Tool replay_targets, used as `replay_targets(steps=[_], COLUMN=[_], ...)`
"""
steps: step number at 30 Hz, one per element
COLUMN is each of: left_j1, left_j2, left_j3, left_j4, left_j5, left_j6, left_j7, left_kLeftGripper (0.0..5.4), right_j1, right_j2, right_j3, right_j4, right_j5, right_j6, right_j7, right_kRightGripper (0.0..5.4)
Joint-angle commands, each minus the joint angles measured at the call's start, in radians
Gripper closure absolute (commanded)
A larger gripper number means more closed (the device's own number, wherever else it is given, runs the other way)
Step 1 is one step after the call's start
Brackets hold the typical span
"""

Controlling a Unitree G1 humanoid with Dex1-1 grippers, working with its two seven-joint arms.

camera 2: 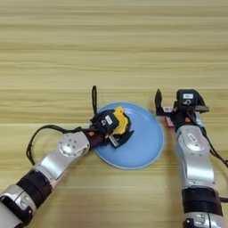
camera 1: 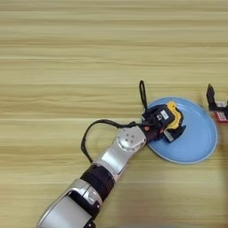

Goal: Move the objects on the table

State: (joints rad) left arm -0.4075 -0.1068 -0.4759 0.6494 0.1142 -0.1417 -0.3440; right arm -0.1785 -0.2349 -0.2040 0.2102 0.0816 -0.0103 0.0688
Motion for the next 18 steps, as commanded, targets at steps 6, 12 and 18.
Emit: replay_targets(steps=[6,12,18], left_j1=[-0.027,-0.019,-0.003], left_j2=[-0.037,-0.049,-0.051], left_j3=[0.056,0.092,0.151], left_j4=[0.029,0.006,-0.11], left_j5=[-0.003,-0.036,-0.135], left_j6=[-0.022,-0.061,-0.061], left_j7=[0.04,0.007,-0.05], left_kLeftGripper=[0.16,0.01,0.01], right_j1=[0.013,0.028,0.05], right_j2=[-0.003,-0.008,-0.019], right_j3=[0.005,0.001,-0.008], right_j4=[-0.031,-0.048,-0.067], right_j5=[-0.01,-0.014,-0.038], right_j6=[0.011,0.015,0.008], right_j7=[-0.003,-0.003,-0.017], right_kRightGripper=[0.0,0.0,0.0])
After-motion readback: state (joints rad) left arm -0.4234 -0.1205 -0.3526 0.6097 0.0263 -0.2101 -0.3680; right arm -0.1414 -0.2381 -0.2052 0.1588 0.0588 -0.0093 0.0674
